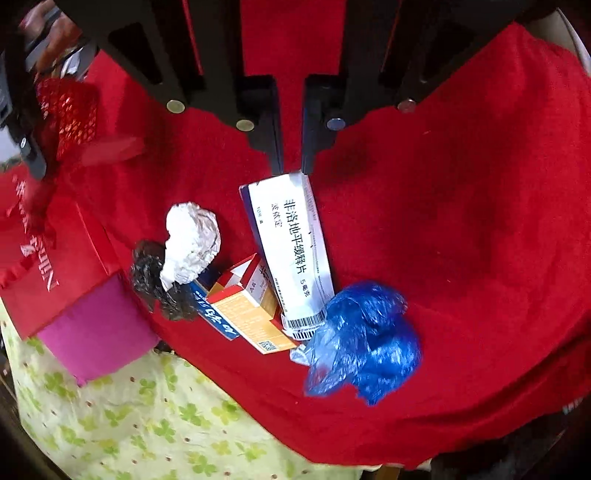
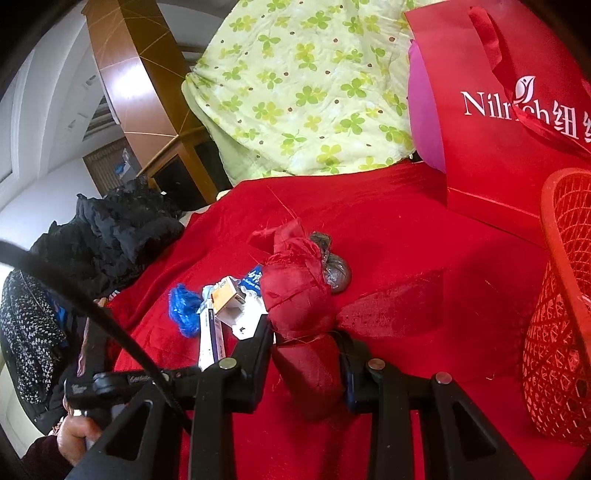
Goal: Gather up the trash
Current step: 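Grasp the white medicine box with the left tool while the right tool holds the ribbon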
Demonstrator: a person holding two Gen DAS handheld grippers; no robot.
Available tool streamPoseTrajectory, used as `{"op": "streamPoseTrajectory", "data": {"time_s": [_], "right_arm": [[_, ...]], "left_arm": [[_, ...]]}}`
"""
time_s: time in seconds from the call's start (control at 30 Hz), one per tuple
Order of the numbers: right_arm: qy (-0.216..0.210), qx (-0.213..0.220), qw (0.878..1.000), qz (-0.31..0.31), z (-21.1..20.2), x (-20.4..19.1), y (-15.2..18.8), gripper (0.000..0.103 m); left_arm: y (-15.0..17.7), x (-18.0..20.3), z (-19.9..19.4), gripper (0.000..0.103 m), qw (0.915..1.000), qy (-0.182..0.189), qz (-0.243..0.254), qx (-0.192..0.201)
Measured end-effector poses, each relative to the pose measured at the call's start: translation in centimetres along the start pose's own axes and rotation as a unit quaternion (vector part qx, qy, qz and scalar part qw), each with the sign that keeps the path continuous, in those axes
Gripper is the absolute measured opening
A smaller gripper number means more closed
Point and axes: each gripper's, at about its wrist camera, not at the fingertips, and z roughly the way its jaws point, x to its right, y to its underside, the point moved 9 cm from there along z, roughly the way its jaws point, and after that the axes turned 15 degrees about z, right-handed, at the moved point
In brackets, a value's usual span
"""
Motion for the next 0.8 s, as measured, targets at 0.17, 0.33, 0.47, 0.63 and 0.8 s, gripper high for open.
{"op": "streamPoseTrajectory", "data": {"time_s": [0.17, 0.33, 0.47, 0.63, 0.8], "right_arm": [[-0.001, 0.003, 1.0, -0.007, -0.5, -0.2, 0.3, 0.033], [0.0, 0.001, 1.0, -0.007, -0.4, -0.2, 0.4, 0.033], [-0.001, -0.001, 1.0, -0.009, -0.2, -0.4, 0.4, 0.033], [-0.001, -0.005, 1.0, -0.014, 0.0, -0.4, 0.4, 0.033], [0.0, -0.01, 1.0, -0.017, 0.4, -0.4, 0.4, 0.033]], "left_arm": [[-1.1, 0.2, -0.6, 0.012, 0.9999, 0.001, -0.008, 0.011], [-4.0, 1.0, 0.2, 0.081, 0.9987, -0.036, -0.007, 0.036], [-5.2, 0.6, 3.0, 0.08, 0.9986, -0.042, -0.019, 0.024], [-5.7, -0.3, 5.5, 0.08, 0.9975, -0.065, -0.016, 0.022], [-5.5, -0.3, 5.7, 0.052, 0.9974, -0.064, -0.004, 0.032]]}}
